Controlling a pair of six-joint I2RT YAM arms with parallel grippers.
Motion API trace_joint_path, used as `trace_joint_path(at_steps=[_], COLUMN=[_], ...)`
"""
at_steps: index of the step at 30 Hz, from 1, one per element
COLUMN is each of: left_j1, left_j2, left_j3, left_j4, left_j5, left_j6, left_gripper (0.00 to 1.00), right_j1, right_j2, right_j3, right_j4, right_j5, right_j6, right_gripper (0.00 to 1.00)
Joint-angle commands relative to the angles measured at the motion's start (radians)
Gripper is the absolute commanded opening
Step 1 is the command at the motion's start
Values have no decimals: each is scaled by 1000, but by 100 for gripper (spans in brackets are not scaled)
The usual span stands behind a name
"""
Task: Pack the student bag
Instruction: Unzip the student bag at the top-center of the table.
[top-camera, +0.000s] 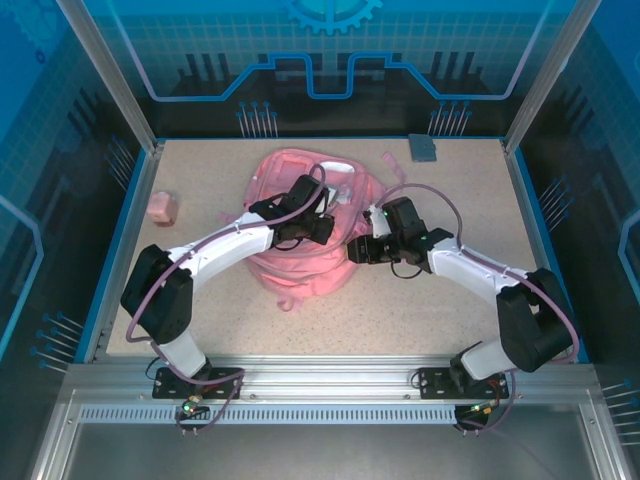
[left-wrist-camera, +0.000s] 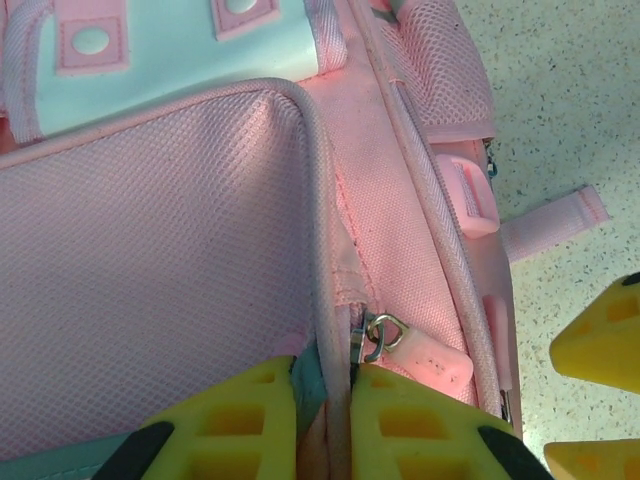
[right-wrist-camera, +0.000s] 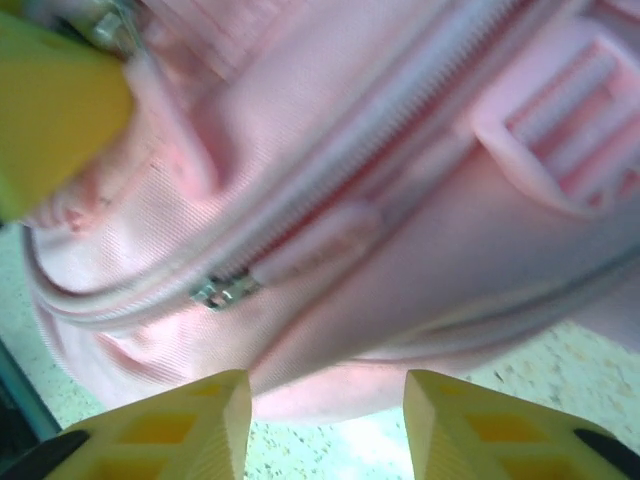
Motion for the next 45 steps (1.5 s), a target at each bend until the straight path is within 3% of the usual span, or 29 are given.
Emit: trace_joint_path(at_steps=[1,15,19,24,29,37,43,45], left_j1=[-2,-3,-2,-2,-2,6,11,11], left_j2=[-29,-91,-98,-99,-97,-98,-96,-94], left_j3=[32,-15,-17,-20,-19,-14,-11,-11], left_j4=[91,112,120,132,133,137,136,135], left_j5=[51,82,71,79,76,65,68,71], left_j6=[36,72,65,54,48,44,41,41], left_gripper=[0,0,0,0,0,0,0,0], right_j1=[5,7,8,6,7,7,9,9], right_j2=[-27,80,119,139,108,52,31,33], right_j3=[3,196,217,228,198,142,118,120], right_j4=[-73,-116,-104,-97,-89,-84,-81,-82], right_j5=[53,17,-42,-111,-165,-209,-142,-115], right_j6=[-79,-326,-356,-370,-376,-384,-375,-374], right_gripper=[51,61,73,75,62,54,33,32])
